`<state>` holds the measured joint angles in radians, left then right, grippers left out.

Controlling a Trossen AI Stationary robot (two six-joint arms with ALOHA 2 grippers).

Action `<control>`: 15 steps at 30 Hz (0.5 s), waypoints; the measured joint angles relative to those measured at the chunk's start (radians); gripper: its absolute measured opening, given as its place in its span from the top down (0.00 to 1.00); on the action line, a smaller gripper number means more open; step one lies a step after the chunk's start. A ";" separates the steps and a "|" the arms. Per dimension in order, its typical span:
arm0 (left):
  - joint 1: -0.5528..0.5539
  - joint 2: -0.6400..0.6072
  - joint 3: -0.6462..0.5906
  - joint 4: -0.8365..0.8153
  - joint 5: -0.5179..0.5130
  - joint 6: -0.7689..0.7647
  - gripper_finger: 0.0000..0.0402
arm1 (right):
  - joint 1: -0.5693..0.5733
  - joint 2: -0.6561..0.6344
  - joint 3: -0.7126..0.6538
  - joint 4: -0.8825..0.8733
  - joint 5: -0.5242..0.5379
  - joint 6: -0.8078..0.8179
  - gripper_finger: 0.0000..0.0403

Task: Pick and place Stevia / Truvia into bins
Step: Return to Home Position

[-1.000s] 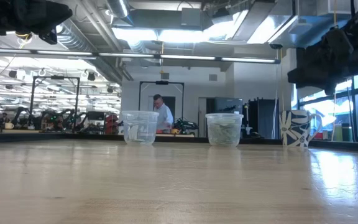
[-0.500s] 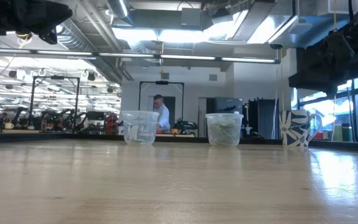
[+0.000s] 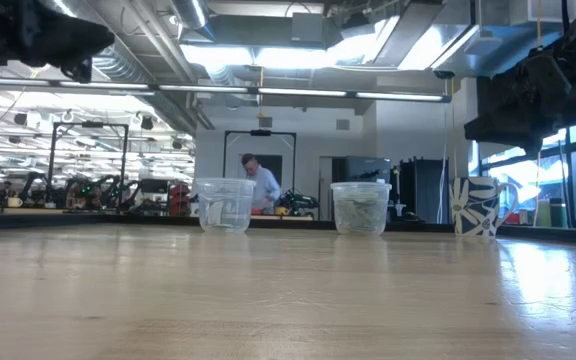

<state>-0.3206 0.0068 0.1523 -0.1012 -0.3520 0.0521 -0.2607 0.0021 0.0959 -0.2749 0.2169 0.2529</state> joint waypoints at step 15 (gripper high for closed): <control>0.000 0.002 -0.145 0.218 -0.079 0.032 0.88 | 0.000 0.000 0.000 0.001 0.001 0.002 0.71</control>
<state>-0.3202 0.0084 0.0078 0.1167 -0.4310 0.0839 -0.2607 0.0021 0.0963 -0.2737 0.2176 0.2553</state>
